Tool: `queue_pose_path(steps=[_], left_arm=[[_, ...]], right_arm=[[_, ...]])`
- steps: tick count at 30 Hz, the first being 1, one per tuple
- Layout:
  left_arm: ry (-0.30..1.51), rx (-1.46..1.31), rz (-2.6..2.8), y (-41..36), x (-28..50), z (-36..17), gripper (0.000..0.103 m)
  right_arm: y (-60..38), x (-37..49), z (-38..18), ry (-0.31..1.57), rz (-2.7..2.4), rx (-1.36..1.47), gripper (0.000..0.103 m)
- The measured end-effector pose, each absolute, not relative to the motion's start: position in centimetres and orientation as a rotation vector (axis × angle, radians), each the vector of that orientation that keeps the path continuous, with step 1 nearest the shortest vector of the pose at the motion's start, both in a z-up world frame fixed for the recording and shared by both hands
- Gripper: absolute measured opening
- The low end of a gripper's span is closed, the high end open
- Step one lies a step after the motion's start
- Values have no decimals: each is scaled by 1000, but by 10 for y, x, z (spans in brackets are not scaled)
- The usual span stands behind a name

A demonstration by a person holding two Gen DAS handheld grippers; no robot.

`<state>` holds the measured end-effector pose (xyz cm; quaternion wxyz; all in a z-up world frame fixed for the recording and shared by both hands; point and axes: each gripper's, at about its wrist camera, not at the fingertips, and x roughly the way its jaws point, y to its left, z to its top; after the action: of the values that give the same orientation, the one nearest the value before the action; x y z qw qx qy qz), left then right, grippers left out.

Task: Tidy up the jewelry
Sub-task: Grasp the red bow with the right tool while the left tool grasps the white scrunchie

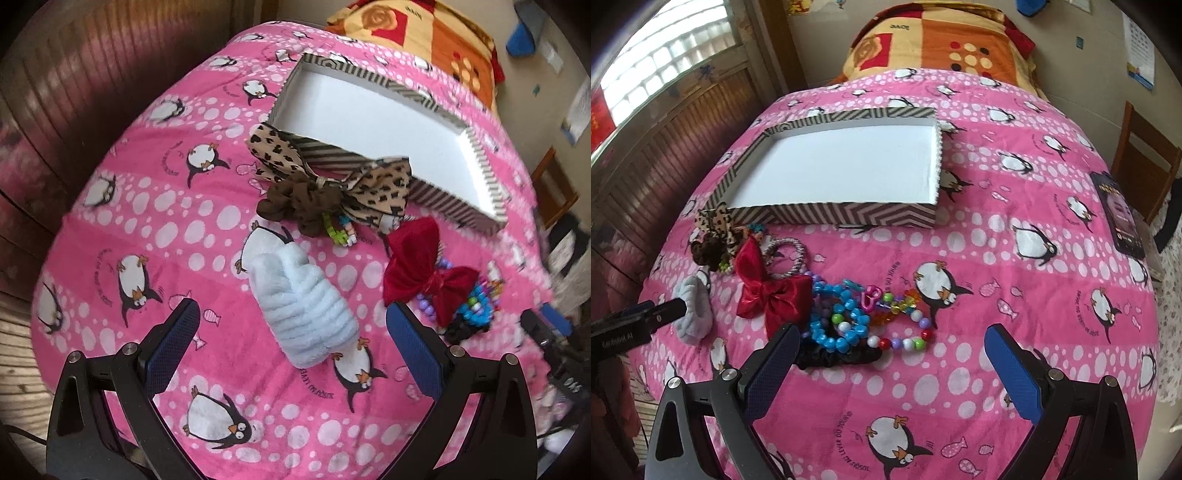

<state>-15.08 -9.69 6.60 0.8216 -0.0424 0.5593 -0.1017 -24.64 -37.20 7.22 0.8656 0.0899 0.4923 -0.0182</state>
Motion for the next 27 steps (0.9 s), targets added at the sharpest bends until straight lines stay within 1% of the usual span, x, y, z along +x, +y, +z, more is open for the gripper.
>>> queue_pose_path(steps=[4,7,9,11,14,15,16,17,18,20,21,22,23,24,25,26,27], left_arm=[[1217,-207,-248,-81,-147,64,101],[1240,-224,-233,-81,-143,58,101],[1246,-214,-229,-83,-138,54,101],[1261,-194,-201,-84,-132,48,101],[1283,-184,-190,-84,-125,39,101],[1291,-180,-187,-84,-122,36,101],[1291,-183,-186,-84,-120,34,101],[1287,-187,-187,-83,-119,33,96],[1286,-191,-188,-83,-119,32,93],[1301,-196,-208,-82,-119,27,81],[1309,-198,-220,-82,-119,25,78],[1310,-196,-225,-83,-120,23,74],[1301,-192,-229,-83,-121,23,70],[1296,-192,-237,-82,-121,23,66],[1293,-196,-248,-82,-121,23,52],[1298,-207,-264,-81,-121,24,42],[1305,-217,-270,-80,-121,25,42]], right_arm=[[-361,-243,78,1009,31,187,99],[-341,-238,81,1000,120,131,98],[-324,-234,81,1000,173,73,91],[-303,-227,80,1001,252,10,80],[-282,-217,71,1011,312,-66,73],[-278,-213,68,1022,332,-79,67],[-275,-211,65,1033,353,-86,63],[-272,-206,60,1048,368,-101,57],[-270,-201,54,1064,378,-115,55],[-268,-193,44,1089,367,-137,49],[-270,-189,38,1105,362,-138,45],[-271,-186,35,1118,363,-131,43],[-273,-183,29,1135,362,-120,35],[-274,-182,27,1144,362,-110,25],[-276,-181,25,1149,361,-98,21],[-278,-183,25,1139,359,-82,16],[-280,-185,28,1121,357,-65,13]])
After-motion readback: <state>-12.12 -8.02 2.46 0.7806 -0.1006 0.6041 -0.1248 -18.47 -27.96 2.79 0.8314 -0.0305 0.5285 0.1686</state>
